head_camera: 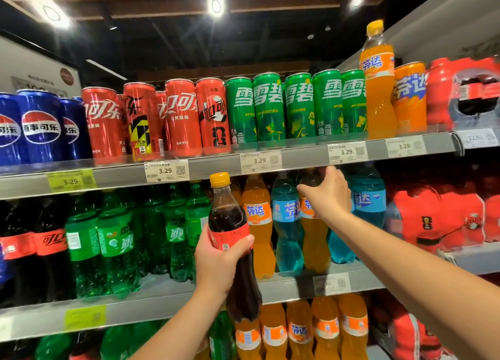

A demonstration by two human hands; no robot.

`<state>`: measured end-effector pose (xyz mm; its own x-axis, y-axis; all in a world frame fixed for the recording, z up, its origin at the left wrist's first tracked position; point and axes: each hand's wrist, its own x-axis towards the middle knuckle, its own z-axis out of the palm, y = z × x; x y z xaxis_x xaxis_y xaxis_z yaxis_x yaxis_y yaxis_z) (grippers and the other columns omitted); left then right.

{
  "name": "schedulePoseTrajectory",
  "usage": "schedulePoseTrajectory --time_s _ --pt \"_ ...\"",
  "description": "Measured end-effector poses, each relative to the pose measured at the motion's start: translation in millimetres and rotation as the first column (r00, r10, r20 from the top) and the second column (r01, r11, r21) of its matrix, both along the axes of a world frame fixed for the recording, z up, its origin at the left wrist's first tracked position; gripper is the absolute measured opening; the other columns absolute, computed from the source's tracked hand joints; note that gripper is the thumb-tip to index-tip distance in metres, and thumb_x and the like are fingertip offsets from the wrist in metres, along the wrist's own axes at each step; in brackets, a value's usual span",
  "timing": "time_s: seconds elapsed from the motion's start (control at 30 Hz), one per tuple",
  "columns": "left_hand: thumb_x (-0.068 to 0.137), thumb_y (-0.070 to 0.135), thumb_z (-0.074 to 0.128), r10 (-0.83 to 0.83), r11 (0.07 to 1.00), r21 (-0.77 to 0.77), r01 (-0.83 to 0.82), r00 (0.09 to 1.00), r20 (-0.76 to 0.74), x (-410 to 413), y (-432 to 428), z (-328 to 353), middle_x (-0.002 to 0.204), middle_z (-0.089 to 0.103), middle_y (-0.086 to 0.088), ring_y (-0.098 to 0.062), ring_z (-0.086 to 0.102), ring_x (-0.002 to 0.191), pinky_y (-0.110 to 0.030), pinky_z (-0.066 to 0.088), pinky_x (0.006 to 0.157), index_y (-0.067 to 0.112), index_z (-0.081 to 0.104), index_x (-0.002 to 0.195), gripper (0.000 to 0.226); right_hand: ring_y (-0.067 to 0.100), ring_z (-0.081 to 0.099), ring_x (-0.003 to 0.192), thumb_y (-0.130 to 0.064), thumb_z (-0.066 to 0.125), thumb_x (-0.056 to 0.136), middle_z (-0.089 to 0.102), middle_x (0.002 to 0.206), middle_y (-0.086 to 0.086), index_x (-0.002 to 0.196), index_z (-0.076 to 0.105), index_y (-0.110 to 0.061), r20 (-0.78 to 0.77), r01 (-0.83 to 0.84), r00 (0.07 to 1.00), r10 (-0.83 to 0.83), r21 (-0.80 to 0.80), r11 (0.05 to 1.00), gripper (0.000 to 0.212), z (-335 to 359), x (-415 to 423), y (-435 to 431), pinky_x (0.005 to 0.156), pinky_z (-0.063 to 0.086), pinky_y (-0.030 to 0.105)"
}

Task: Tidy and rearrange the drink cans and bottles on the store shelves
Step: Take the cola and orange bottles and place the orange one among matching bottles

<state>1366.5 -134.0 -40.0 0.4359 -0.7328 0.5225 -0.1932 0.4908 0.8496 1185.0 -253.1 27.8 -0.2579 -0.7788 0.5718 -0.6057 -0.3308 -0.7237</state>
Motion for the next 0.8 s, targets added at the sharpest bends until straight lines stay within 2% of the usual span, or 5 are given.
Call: schedulePoseTrajectory --time_s 0.17,0.43,0.57,0.7,0.8 --pt "0.046 0.037 0.080 0.002 1.000 0.014 -0.002 1.000 0.004 2 -3 -3 0.086 0.068 -0.006 -0.025 0.067 0.079 -0.043 0.056 0.073 0.019 0.061 0.095 0.056 0.028 0.056 0.098 -0.041 0.068 0.082 0.057 0.110 0.006 0.114 0.059 -0.012 -0.108 -0.037 0.994 0.027 -0.088 0.995 0.044 -3 6 1 0.075 0.042 0.035" --pt "0.044 0.039 0.079 -0.001 1.000 0.001 0.001 1.000 0.008 4 -7 -2 0.085 0.067 -0.006 -0.024 0.066 0.077 -0.039 0.055 0.070 0.018 0.060 0.095 0.058 0.035 0.054 0.109 -0.041 0.060 0.086 0.057 0.122 0.015 0.121 0.054 -0.005 -0.071 0.077 0.995 -0.069 0.111 0.991 0.051 3 -6 -9 0.081 0.042 0.038" --pt "0.040 0.045 0.076 -0.011 1.000 -0.002 0.011 1.000 0.014 7 -11 -5 0.087 0.068 -0.008 -0.025 0.067 0.079 -0.043 0.057 0.071 0.017 0.060 0.098 0.067 0.031 0.058 0.097 -0.051 0.065 0.078 0.063 0.108 0.012 0.096 0.057 -0.011 -0.076 0.060 0.996 -0.049 0.153 0.986 0.044 6 -4 -12 0.075 0.047 0.037" --pt "0.041 0.047 0.075 -0.028 1.000 0.000 0.028 0.999 0.031 8 -14 -9 0.089 0.067 -0.007 -0.024 0.067 0.081 -0.041 0.056 0.072 0.018 0.060 0.100 0.067 0.034 0.055 0.109 -0.055 0.066 0.076 0.055 0.120 0.014 0.122 0.052 -0.009 -0.140 0.099 0.987 -0.079 0.142 0.985 0.066 5 -7 -9 0.075 0.042 0.037" --pt "0.041 0.047 0.075 -0.031 0.999 -0.009 0.032 0.999 0.030 7 -16 -10 0.088 0.067 -0.006 -0.022 0.066 0.080 -0.036 0.054 0.070 0.020 0.060 0.096 0.063 0.034 0.057 0.107 -0.059 0.066 0.076 0.059 0.117 0.013 0.122 0.049 -0.011 -0.199 0.104 0.977 -0.080 0.114 0.988 0.068 3 -11 -7 0.073 0.042 0.036"
